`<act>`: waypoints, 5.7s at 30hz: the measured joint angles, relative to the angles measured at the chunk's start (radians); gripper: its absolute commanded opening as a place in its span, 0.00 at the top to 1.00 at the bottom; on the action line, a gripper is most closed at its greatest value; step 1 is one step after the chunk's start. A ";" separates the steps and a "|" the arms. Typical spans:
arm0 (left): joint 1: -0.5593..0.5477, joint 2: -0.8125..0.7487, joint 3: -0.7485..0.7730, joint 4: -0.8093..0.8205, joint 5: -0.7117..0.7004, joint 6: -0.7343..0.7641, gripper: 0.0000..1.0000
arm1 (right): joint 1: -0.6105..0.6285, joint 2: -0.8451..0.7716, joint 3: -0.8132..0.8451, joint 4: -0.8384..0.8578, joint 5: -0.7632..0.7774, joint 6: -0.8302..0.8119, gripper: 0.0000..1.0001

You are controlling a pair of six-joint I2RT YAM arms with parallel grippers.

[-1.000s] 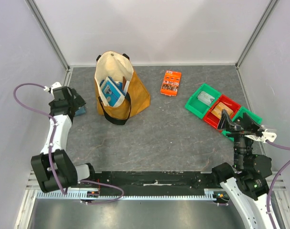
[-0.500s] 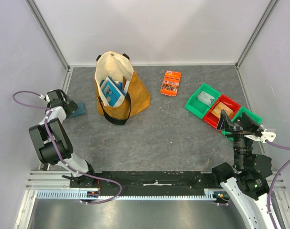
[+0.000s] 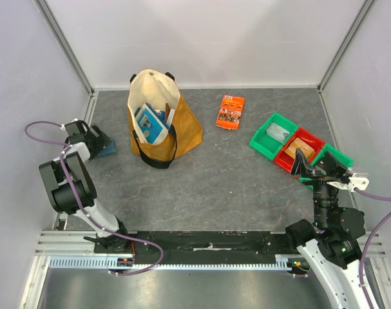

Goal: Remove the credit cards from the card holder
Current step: Pick up the card holder from the corner of the board, then place the card holder at the center of the board.

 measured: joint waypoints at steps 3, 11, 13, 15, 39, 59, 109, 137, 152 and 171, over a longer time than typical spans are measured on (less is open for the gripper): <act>-0.001 0.000 0.000 0.031 0.058 0.000 0.09 | 0.000 0.000 0.000 0.003 0.000 -0.002 0.02; -0.001 -0.016 -0.020 0.049 -0.062 0.000 0.06 | 0.000 0.000 0.000 0.006 -0.001 -0.003 0.02; 0.002 -0.016 -0.019 0.054 -0.083 0.000 0.06 | 0.000 0.000 0.000 0.006 -0.002 -0.003 0.02; 0.006 -0.015 -0.015 0.051 -0.091 0.000 0.05 | 0.000 0.000 -0.001 0.006 -0.003 -0.003 0.02; 0.013 0.100 0.066 0.023 0.108 -0.060 0.15 | 0.000 0.000 -0.013 0.014 -0.003 -0.008 0.02; 0.090 0.004 -0.108 0.187 0.140 -0.253 0.30 | 0.000 0.000 -0.013 0.014 -0.002 -0.017 0.02; -0.032 -0.516 -0.230 -0.338 0.164 -0.216 0.98 | 0.000 0.004 -0.005 0.006 -0.030 0.018 0.02; -1.239 -0.588 -0.254 -0.221 0.167 -0.331 0.98 | 0.005 0.418 0.186 -0.211 -0.539 0.102 0.02; -1.263 0.027 0.153 -0.138 0.273 0.138 0.98 | 0.005 0.632 0.117 -0.236 -0.662 0.248 0.02; -1.518 -0.205 0.111 -0.140 -0.332 0.380 0.98 | 0.005 0.336 0.055 -0.252 -0.352 0.354 0.02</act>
